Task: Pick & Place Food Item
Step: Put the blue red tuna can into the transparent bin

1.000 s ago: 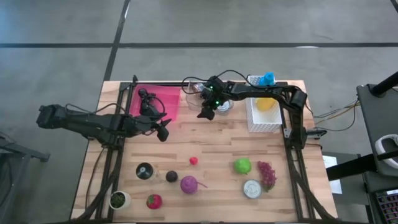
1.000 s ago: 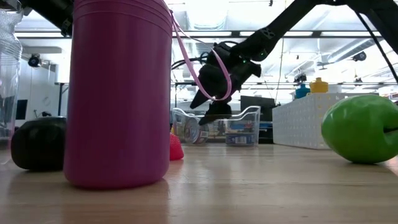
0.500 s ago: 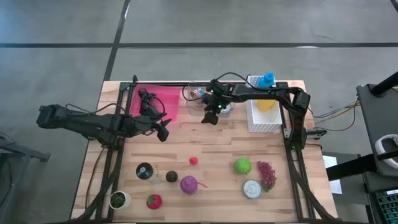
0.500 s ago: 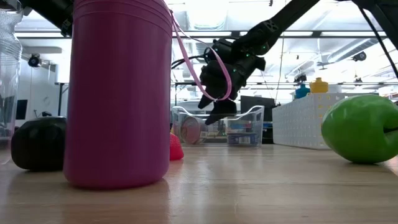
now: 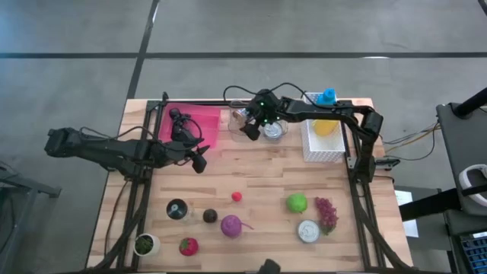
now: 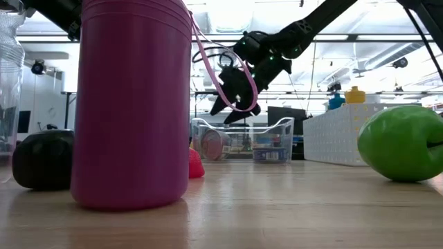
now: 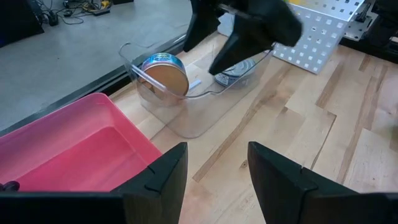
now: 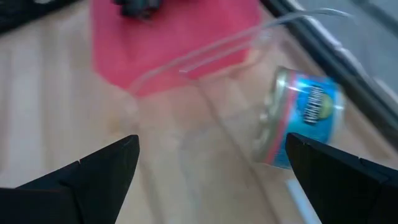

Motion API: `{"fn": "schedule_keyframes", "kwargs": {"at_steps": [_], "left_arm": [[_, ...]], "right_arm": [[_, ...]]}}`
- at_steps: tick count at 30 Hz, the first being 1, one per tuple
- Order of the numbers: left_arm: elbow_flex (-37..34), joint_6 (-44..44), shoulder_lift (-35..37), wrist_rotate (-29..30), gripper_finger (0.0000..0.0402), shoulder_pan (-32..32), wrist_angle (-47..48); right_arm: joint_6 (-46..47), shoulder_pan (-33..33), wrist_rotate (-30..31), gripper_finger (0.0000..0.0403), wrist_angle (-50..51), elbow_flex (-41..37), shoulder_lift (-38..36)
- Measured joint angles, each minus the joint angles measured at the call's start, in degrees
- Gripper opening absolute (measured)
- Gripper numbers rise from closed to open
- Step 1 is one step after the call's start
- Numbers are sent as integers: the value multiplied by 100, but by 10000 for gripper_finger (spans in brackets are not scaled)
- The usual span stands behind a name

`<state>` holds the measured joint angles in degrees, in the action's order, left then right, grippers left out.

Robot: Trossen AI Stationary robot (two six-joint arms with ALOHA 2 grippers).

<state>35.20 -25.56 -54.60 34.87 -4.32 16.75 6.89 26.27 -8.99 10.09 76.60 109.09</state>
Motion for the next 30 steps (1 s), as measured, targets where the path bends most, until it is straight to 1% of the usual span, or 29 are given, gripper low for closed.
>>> {"fn": "schedule_keyframes", "kwargs": {"at_steps": [2,3,11,15,25,30], "left_arm": [[0,0,-1,2,169,-2,-2],[0,1,0,2,170,-2,-2],[0,0,-1,2,173,-2,-1],[0,0,1,0,170,0,-2],[0,1,2,1,173,-2,2],[0,0,0,1,170,-2,2]], "right_arm": [[3,12,275,400,-25,0,56],[13,18,312,400,-73,-2,89],[6,187,327,400,-315,-4,411],[-42,226,486,400,-420,0,503],[-234,226,474,400,-488,-2,543],[-747,235,472,400,-497,-11,543]]}}
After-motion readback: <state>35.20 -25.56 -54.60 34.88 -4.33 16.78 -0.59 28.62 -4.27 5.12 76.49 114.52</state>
